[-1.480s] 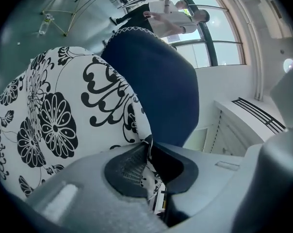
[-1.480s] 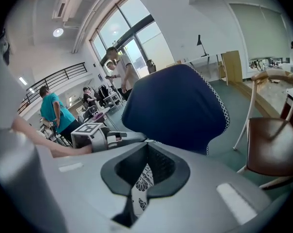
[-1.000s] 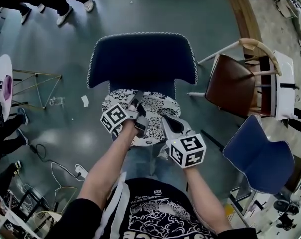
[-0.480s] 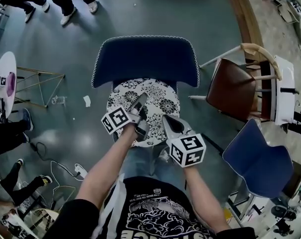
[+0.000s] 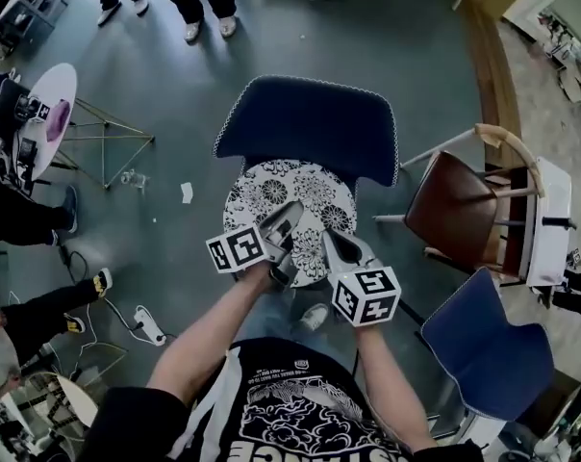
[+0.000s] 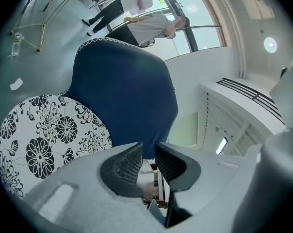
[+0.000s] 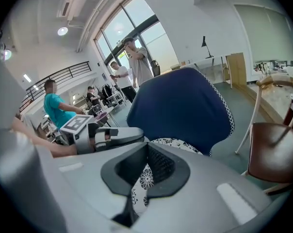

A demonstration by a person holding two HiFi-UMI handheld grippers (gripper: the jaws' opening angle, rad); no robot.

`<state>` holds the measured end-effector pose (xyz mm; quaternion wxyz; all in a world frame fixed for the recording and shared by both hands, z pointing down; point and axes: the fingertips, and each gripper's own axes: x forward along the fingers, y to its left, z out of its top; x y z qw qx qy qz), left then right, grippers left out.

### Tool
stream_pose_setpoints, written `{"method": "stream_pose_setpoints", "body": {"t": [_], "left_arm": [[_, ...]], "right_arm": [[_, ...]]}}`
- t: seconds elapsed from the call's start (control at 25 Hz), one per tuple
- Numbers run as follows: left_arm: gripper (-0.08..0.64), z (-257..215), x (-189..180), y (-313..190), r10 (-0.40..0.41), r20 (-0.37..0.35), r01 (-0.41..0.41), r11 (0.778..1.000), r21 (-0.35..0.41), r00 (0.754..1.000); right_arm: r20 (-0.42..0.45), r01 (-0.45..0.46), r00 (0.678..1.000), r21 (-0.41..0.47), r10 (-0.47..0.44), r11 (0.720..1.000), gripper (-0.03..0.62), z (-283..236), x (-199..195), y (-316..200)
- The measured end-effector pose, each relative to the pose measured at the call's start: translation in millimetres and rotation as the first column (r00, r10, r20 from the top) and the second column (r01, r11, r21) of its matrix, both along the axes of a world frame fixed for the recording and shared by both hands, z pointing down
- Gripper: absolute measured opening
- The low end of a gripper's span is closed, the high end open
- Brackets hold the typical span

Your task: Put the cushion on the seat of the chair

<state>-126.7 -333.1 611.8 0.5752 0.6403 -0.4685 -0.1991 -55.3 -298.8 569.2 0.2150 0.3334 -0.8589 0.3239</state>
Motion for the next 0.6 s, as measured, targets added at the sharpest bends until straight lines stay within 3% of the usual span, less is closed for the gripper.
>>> {"method": "stream_pose_setpoints", "body": {"t": [0.32,0.6], "left_arm": [[0.041,-40.6,7.3,45.1,-0.004,0.087,-0.004,0.997,0.081,0.996],[0.026,-72.2,25.3,80.4,0.028,0.270,-0.065,0.989,0.129,0.962]], "right_arm": [[0.035,0.033,0.999,0.053,-0.035,0.998,-0.002,-24.7,2.6,20.9],[0.069,0.044,0.996,0.088,-0.050,0.995,-0.002,-44.7,11.4,45.1]]}}
